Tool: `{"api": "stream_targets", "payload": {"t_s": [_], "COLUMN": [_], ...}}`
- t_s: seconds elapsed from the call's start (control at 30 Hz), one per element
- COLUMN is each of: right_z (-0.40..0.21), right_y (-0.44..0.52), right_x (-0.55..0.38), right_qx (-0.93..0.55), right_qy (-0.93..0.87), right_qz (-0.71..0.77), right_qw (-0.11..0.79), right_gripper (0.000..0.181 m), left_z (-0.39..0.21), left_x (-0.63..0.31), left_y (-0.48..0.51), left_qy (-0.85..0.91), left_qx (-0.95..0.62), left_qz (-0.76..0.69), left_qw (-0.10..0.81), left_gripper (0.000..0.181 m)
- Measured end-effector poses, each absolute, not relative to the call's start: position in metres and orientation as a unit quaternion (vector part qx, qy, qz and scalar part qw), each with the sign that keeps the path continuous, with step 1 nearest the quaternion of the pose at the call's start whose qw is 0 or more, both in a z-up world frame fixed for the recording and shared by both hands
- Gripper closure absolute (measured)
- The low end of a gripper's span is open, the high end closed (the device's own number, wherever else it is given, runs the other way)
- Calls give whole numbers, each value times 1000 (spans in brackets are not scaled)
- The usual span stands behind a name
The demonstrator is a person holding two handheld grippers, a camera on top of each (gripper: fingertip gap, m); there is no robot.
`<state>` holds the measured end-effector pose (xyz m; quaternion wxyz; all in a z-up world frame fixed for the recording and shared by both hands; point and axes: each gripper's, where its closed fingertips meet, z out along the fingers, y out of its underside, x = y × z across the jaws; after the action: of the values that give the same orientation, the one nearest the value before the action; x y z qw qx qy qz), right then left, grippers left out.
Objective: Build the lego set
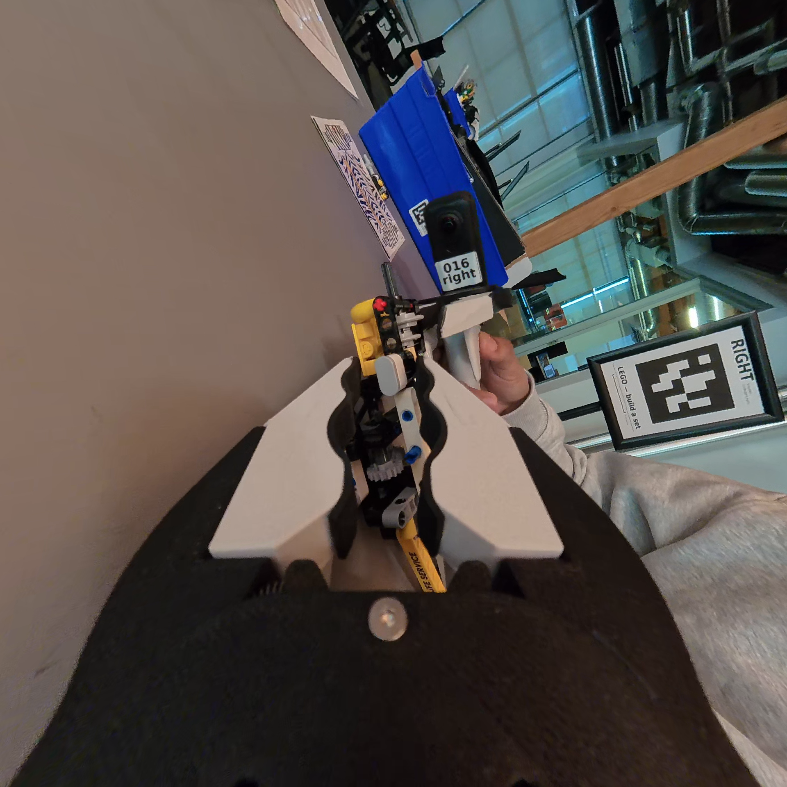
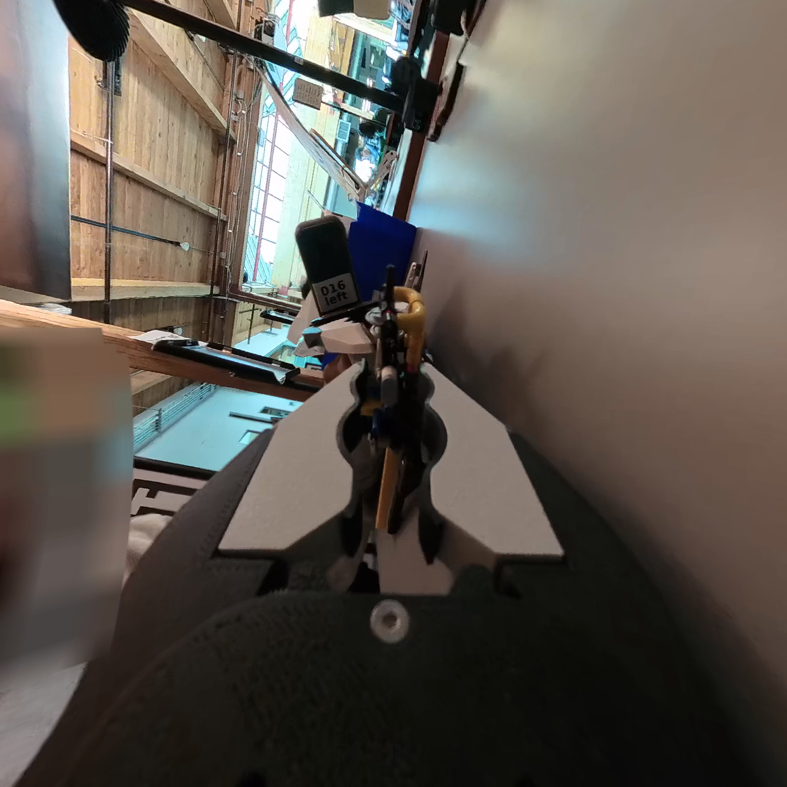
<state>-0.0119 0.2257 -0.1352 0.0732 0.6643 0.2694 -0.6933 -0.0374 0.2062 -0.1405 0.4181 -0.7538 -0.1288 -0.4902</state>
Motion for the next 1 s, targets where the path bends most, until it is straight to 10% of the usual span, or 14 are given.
{"api": "stream_targets", "payload": {"t_s": [0.37, 1.0], "right_z": [-119, -147], "right_y": [220, 214], "right_x": [6, -5], "right_qx": [534, 539], "right_qy": [597, 659], "right_qz": [-517, -419], "right_qw": [-303, -315], "right_gripper": [172, 179], "left_z": [-141, -144], "left_x": [-38, -40], "left_y": [206, 208], "left_qy": [-134, -142], "left_qx": [-753, -755], "left_qz": [-494, -491], "left_qw": [414, 412], "left_gripper": [157, 157]}}
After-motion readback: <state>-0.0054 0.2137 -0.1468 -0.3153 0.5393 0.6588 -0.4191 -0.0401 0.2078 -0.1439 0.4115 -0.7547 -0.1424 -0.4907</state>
